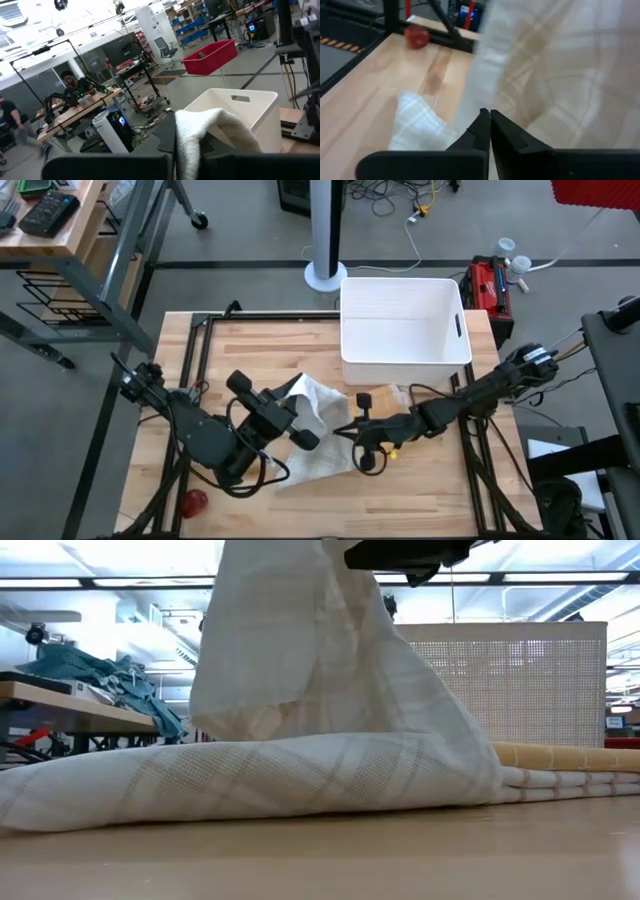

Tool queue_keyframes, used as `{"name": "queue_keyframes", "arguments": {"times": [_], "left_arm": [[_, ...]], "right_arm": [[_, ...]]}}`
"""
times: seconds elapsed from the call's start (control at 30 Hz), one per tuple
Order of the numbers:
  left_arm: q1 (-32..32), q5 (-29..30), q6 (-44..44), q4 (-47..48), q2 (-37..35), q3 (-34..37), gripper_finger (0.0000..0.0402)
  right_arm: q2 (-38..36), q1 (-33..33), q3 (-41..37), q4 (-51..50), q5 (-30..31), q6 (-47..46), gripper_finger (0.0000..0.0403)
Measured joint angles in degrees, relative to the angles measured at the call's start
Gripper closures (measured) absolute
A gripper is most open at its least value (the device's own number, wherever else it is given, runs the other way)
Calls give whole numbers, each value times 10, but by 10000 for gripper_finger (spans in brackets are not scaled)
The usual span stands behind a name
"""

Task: Fold towel
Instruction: Fold the white checkered towel

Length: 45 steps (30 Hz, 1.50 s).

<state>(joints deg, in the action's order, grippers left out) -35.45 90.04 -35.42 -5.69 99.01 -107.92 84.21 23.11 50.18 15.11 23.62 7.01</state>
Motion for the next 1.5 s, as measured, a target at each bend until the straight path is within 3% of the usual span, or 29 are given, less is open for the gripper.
{"name": "queue_keyframes", "arguments": {"times": [0.13, 0.33, 0.5, 0.63, 0.77, 0.93, 0.97, 1.17, 1.3, 1.5], "left_arm": [[-10, 0, 0, 3, 1, 0, 401], [-16, 0, 0, 5, 1, 0, 401], [-16, 0, 0, 5, 1, 0, 401], [-16, 0, -1, 7, 1, 0, 401], [-19, 0, -33, 8, 1, 0, 401], [-29, 0, -56, 7, -5, 0, 401], [-30, 0, -65, 7, -6, 0, 401], [-38, -1, -140, 6, -6, -45, 401], [-39, -11, -182, 8, -6, -109, 401], [-39, -69, -171, 8, -7, -200, 401]], "right_arm": [[7, -5, 0, 5, 4, -12, 370], [43, -10, 5, 52, -12, -34, 291], [106, -15, 46, 67, -4, -31, 228], [147, -20, 87, 57, 2, -9, 204], [156, -13, 129, -41, 33, 0, 236], [133, 20, 173, -154, 170, 51, 375], [124, 29, 181, -161, 194, 76, 387], [59, 87, 254, -253, 411, 232, 400], [9, 119, 318, -316, 496, 304, 401], [-51, 137, 410, -311, 585, 447, 402]]}}
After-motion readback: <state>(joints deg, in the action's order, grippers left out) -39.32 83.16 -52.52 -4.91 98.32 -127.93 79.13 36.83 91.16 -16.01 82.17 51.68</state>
